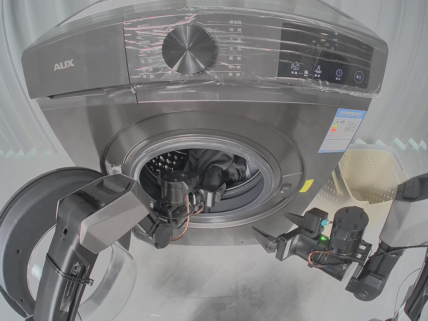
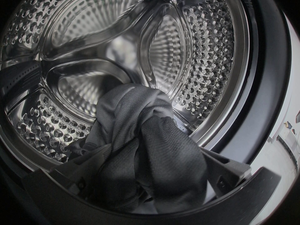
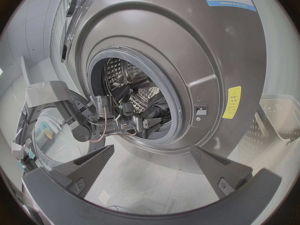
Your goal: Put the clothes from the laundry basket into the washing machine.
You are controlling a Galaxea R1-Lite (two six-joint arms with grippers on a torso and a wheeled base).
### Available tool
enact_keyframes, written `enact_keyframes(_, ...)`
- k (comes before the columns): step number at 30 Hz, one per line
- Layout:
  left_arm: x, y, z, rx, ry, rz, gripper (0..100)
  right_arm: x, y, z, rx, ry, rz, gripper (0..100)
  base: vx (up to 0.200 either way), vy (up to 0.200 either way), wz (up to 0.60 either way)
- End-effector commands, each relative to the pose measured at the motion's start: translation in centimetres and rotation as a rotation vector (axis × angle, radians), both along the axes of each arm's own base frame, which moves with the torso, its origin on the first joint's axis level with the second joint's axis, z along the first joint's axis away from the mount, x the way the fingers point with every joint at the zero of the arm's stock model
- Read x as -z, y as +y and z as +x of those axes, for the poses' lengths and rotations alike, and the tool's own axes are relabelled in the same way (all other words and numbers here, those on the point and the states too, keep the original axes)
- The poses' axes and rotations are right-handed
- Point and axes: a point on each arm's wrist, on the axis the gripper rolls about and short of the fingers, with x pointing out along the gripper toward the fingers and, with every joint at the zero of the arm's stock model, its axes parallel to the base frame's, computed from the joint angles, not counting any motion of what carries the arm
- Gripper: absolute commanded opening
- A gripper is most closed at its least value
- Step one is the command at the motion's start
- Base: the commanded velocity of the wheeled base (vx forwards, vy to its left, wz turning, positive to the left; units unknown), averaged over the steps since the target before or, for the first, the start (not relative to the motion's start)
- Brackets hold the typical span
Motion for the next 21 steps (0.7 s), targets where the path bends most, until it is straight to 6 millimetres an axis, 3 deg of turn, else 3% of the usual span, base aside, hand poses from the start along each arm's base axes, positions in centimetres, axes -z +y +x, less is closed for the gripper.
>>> enact_keyframes(1,0.9,0.4,0.4,-0.013,0.012,0.011,0,0.0,0.1,0.0,-0.002,-0.001,0.001,100,0.0,0.0,0.0)
enact_keyframes(6,-0.1,0.4,1.1,-0.03,-0.025,-0.011,0,-0.1,0.1,0.0,-0.002,-0.003,0.003,100,0.0,0.0,0.0)
enact_keyframes(9,-3.1,-0.2,3.1,-0.093,-0.145,-0.093,0,-0.2,0.2,0.1,-0.002,-0.008,0.007,100,0.0,0.0,0.0)
enact_keyframes(12,-4.6,0.1,4.8,-0.144,-0.217,-0.141,0,-0.5,0.4,0.3,-0.004,-0.022,0.016,100,0.0,0.0,0.0)
enact_keyframes(21,-5.2,-0.3,6.8,-0.166,-0.313,-0.195,0,-0.4,0.4,0.3,-0.004,-0.021,0.015,100,0.0,0.0,0.0)
